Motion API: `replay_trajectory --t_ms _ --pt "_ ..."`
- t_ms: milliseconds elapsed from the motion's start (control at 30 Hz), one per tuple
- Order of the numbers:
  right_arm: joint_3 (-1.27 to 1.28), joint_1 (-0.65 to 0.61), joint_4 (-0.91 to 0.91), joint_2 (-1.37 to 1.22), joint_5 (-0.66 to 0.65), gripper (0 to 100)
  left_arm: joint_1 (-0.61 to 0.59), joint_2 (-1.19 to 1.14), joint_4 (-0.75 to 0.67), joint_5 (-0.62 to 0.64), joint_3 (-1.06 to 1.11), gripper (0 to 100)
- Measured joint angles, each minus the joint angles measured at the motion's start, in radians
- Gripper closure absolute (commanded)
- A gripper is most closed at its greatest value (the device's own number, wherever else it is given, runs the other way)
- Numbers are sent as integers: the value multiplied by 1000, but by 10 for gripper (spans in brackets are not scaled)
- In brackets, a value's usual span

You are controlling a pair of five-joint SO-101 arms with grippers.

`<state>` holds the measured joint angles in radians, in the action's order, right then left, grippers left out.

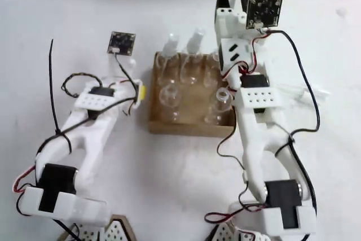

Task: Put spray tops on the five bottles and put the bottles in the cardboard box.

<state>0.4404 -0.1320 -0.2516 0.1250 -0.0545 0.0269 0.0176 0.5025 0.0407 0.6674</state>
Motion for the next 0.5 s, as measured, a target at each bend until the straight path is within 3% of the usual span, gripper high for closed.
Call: replay_trajectory --t_ms 500 --pt "117 0 -12 -32 0 982 0 0 0 0 0 812"
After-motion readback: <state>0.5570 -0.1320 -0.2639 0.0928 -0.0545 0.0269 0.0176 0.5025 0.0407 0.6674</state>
